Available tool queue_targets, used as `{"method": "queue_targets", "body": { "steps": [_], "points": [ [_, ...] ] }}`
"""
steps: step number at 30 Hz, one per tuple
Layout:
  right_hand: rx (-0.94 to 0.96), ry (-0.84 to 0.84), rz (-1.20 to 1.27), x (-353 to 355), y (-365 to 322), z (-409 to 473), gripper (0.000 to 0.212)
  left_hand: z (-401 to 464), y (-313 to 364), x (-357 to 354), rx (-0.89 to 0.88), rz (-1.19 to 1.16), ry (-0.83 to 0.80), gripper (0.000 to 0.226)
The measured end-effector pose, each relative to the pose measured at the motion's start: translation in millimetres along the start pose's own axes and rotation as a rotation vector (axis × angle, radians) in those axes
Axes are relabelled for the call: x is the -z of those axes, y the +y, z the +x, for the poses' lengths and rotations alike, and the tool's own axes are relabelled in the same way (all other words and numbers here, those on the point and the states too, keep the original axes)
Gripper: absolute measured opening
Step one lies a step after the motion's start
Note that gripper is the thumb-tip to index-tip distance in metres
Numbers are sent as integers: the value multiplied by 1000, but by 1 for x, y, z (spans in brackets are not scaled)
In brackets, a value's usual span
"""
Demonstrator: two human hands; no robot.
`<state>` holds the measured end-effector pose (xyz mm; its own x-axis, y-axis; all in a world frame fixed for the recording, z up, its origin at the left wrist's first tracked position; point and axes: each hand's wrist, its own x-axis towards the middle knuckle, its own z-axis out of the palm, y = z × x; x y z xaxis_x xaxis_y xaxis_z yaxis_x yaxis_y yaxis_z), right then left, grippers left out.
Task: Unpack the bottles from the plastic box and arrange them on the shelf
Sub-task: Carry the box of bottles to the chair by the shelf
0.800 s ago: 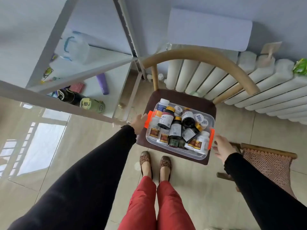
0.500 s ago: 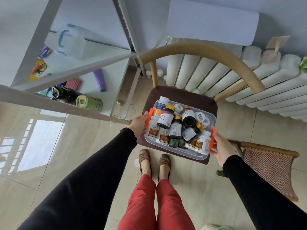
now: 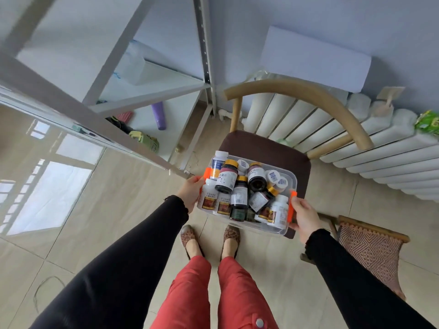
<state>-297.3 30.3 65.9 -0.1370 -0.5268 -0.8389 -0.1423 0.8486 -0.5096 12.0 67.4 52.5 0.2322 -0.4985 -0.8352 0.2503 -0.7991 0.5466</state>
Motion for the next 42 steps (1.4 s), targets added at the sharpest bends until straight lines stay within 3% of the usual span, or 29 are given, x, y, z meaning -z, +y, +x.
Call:
{"method": "queue_targets", "body": {
  "steps": [7, 16, 24, 42],
  "points": [
    [83, -92, -166, -78, 7, -76, 30, -73, -37, 111, 13, -135, 68, 22],
    [138, -207, -354, -261, 15, -186, 30, -147, -74, 314, -5, -321, 207, 21],
    [223, -346, -500, -486, -6, -270, 33, -180, -71, 533, -77, -481, 323, 25],
    [360, -637, -791, -1058, -117, -359, 35, -120, 12, 1009, -110, -691, 597, 36]
  ]
}}
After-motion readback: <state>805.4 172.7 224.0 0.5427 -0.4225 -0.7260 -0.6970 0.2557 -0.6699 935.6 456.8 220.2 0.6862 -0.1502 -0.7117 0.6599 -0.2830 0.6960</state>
